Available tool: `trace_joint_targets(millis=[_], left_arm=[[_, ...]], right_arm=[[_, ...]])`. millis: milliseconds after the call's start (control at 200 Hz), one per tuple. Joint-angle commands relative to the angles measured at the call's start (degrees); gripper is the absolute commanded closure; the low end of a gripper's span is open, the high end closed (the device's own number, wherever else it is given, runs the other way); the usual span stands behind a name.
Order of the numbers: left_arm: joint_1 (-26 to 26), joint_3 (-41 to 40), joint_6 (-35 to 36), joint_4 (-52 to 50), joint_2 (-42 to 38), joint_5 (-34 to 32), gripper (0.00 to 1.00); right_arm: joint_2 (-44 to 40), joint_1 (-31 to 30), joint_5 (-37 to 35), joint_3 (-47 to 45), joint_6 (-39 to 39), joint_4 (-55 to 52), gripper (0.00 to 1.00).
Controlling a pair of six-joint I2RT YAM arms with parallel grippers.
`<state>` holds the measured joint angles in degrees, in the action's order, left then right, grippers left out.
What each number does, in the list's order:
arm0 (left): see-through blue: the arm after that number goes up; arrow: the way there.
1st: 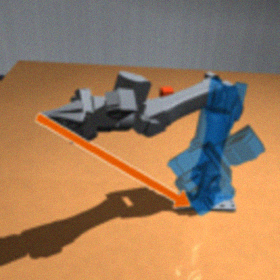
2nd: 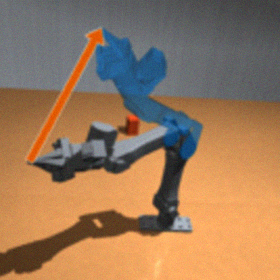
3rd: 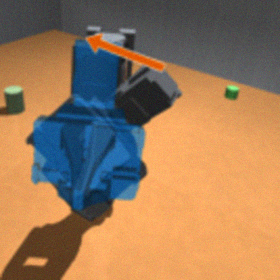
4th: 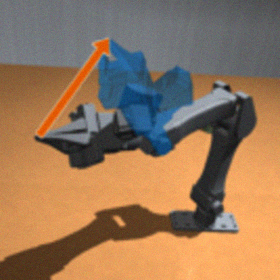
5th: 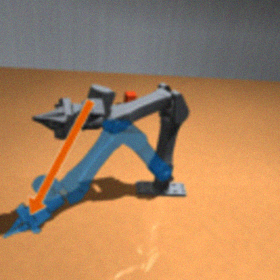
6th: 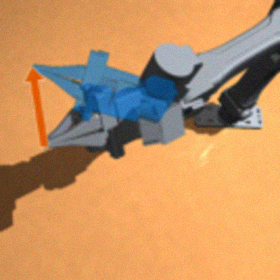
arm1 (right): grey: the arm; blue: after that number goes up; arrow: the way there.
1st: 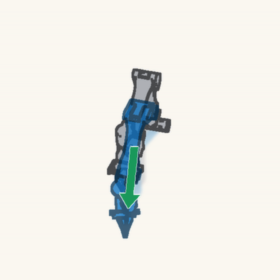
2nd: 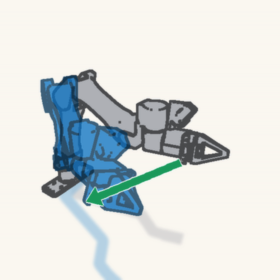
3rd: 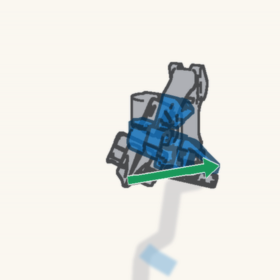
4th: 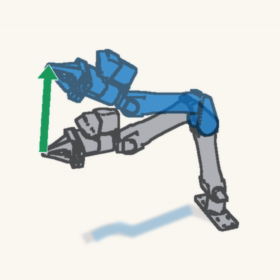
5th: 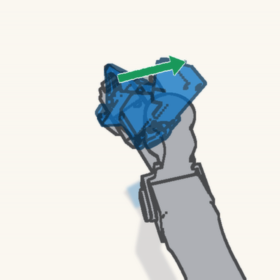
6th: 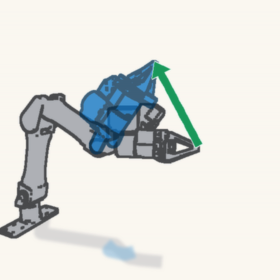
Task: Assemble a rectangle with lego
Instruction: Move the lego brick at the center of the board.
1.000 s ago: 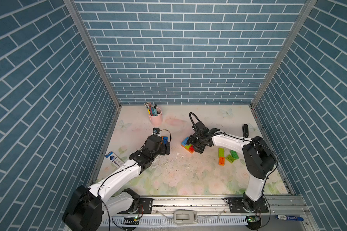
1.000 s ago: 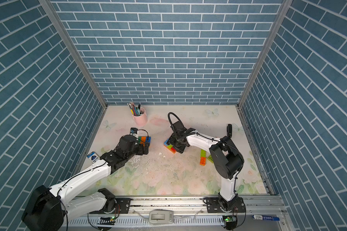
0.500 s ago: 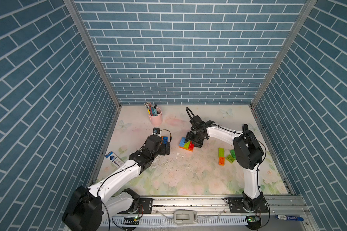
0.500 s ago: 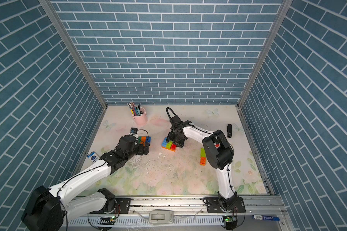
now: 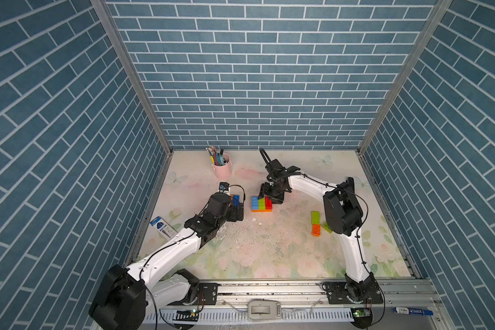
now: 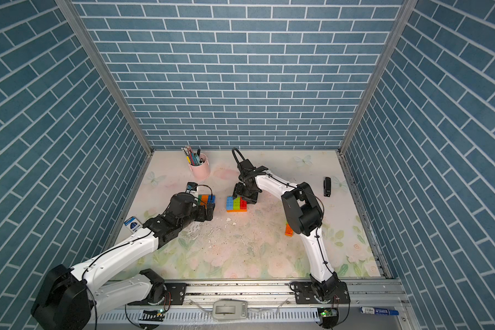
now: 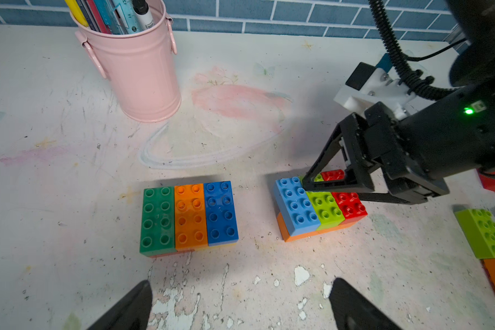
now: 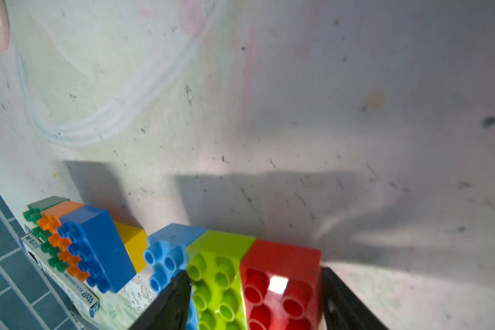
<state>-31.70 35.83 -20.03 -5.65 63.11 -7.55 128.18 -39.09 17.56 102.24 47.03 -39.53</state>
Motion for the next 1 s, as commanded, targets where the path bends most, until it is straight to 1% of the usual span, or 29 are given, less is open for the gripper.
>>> trace_joint_targets(millis=[0, 200, 450, 480, 540, 615, 680, 740, 865, 995], left_arm=[[0.5, -0.4, -0.7, 0.5, 0.4, 0.7, 0.02], [0.5, -0.9, -1.1, 1.0, 0.3, 1.0, 0.02], [0.5, -1.1, -1.2, 0.9, 0.1, 1.0, 0.02], [0.5, -1.0, -1.2, 0.9, 0.1, 1.0, 0.02], [0.4, -1.0, -1.2, 0.9, 0.1, 1.0, 0.03], [0.5, -1.0, -1.2, 1.0, 0.1, 1.4, 0.04], [0.4, -1.3, -1.4, 1.1, 0.2, 1.6, 0.05], [0.4, -1.5, -1.5, 1.4, 0.1, 1.6, 0.05], [0.4, -1.6, -1.8, 1.4, 0.3, 1.7, 0.05], [0.4, -2.6, -2.8, 1.8, 0.0, 1.8, 0.06]], right_arm=[[1.6, -0.3, 1.4, 2.0, -2.2, -3.1, 0.28], [2.0, -0.9, 1.5, 3.1, -1.7, -3.1, 0.28], [-2.1, -1.1, -0.6, 0.8, -1.6, -2.6, 0.27], [-2.1, -1.1, -1.2, 0.2, -1.7, -2.9, 0.27], [-5.5, -1.2, -3.0, -1.5, -1.8, -2.9, 0.26], [-8.5, -1.3, -6.8, -3.7, -2.9, -3.8, 0.26], [-10.5, -1.4, -9.8, -4.0, -4.5, -5.2, 0.27], [-11.8, -1.7, -11.0, -3.7, -5.7, -5.9, 0.26], [-11.9, -3.1, -11.5, -1.4, -7.5, -8.0, 0.29], [-10.1, -4.9, -9.5, 0.4, -7.4, -7.4, 0.35]])
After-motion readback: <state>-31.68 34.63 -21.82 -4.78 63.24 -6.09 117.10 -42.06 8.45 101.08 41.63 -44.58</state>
